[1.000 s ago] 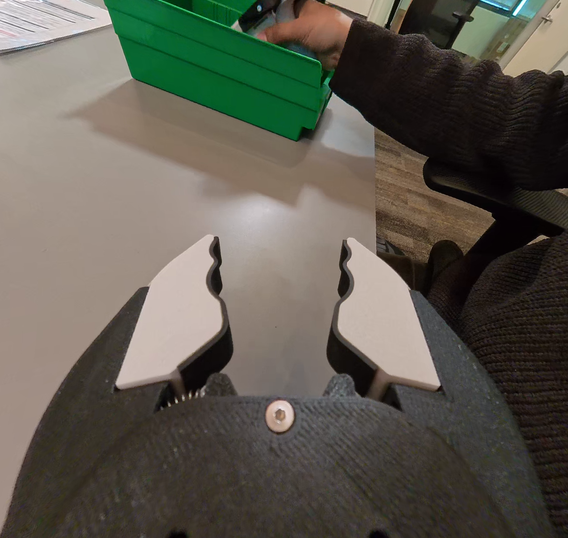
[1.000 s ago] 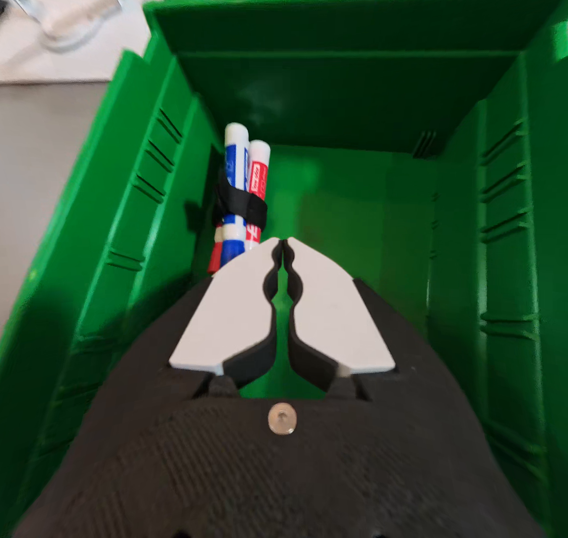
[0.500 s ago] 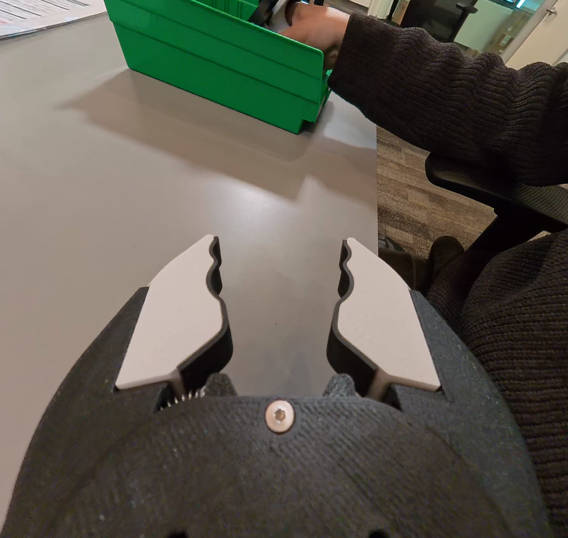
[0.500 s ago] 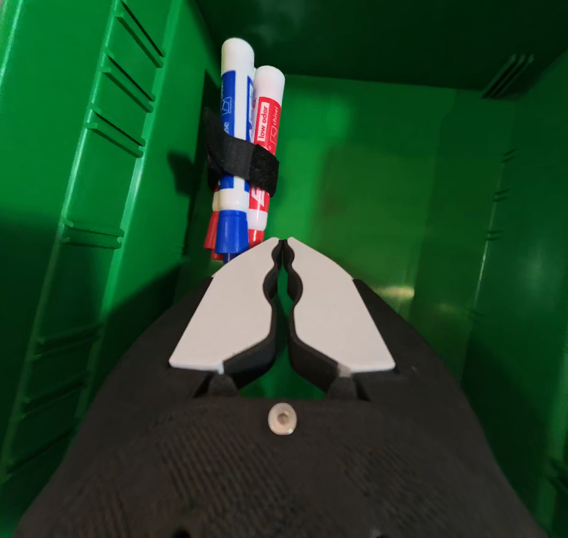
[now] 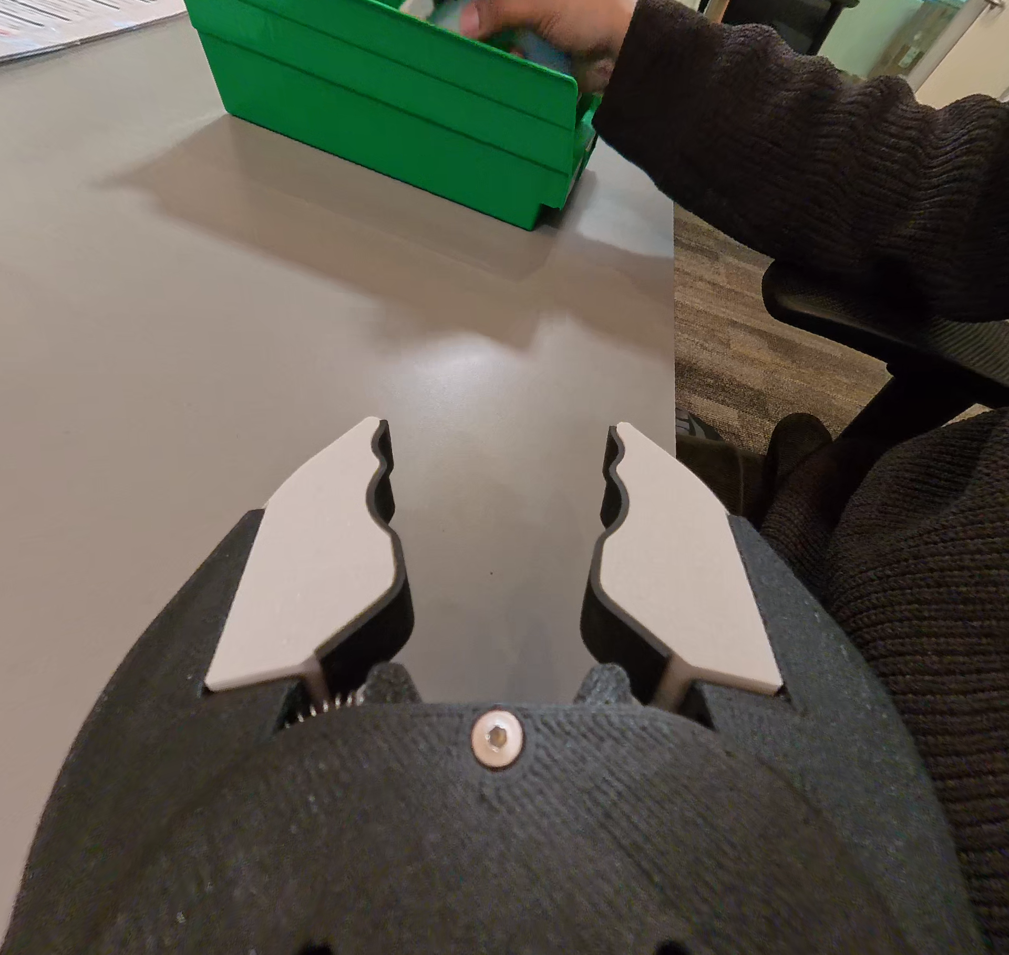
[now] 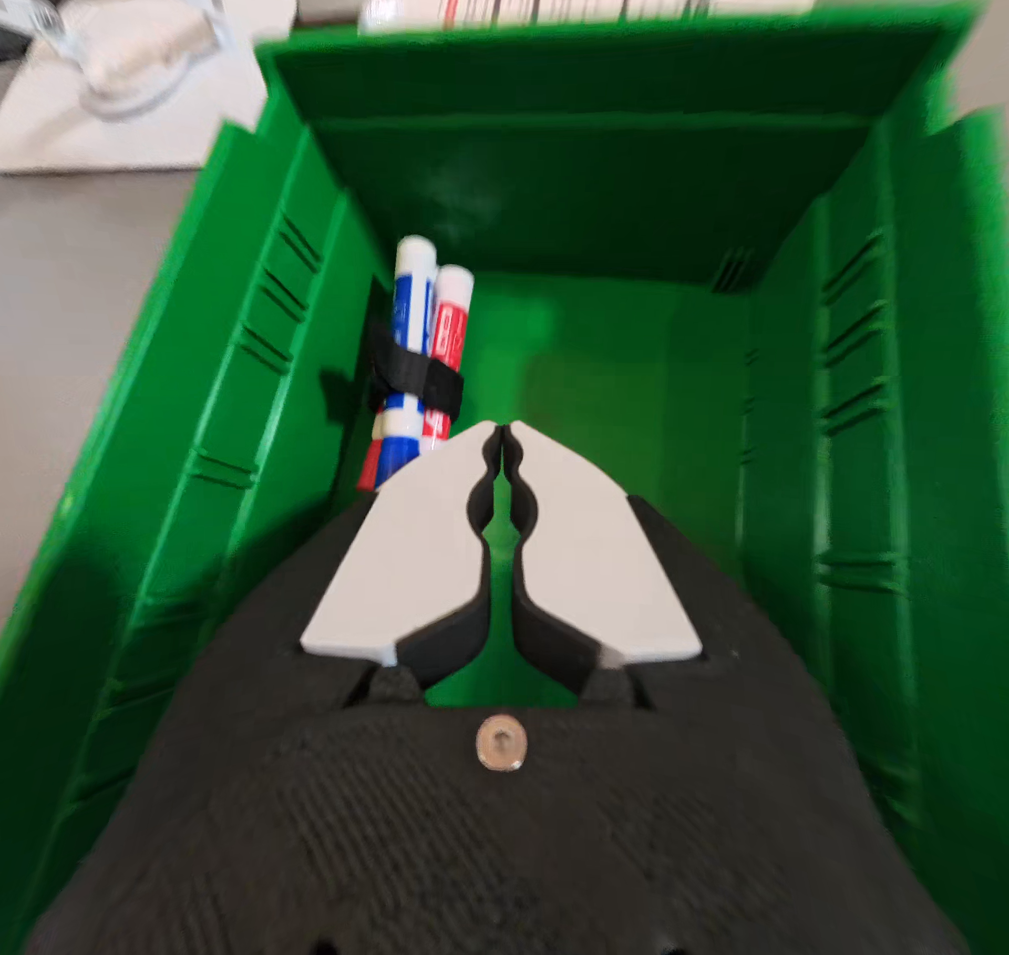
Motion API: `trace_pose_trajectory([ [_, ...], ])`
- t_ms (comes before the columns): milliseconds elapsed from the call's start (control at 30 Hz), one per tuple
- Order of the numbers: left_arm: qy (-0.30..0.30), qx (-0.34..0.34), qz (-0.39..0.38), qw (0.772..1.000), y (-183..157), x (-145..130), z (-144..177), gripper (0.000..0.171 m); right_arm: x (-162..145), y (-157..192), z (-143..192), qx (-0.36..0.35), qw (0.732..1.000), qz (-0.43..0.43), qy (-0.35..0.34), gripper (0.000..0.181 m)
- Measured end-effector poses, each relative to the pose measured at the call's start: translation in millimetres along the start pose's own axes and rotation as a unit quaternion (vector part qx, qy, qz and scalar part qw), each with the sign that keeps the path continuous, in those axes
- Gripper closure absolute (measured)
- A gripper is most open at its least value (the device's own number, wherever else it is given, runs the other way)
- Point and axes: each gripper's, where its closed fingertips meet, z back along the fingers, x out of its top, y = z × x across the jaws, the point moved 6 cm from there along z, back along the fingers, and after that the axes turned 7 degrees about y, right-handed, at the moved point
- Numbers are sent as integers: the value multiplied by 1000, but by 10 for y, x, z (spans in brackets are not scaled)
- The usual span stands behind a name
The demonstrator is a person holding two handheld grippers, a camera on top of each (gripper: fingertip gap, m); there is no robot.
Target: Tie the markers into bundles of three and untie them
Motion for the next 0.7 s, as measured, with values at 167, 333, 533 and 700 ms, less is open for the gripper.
trace_pose_trajectory([
  [167,-17,128,31,991,250,25,65,99,411,55,653,-171,963,88,-191,179],
  [333,-75,273,66,957,520,65,325,111,626,606,1062,-262,901,164,-305,161],
  [533,-94,463,22,881,731,69,720,111,440,1729,971,-185,889,215,-359,171],
  [700,-172,464,-2,869,622,116,922,129,-107,2796,714,54,931,202,-299,180],
])
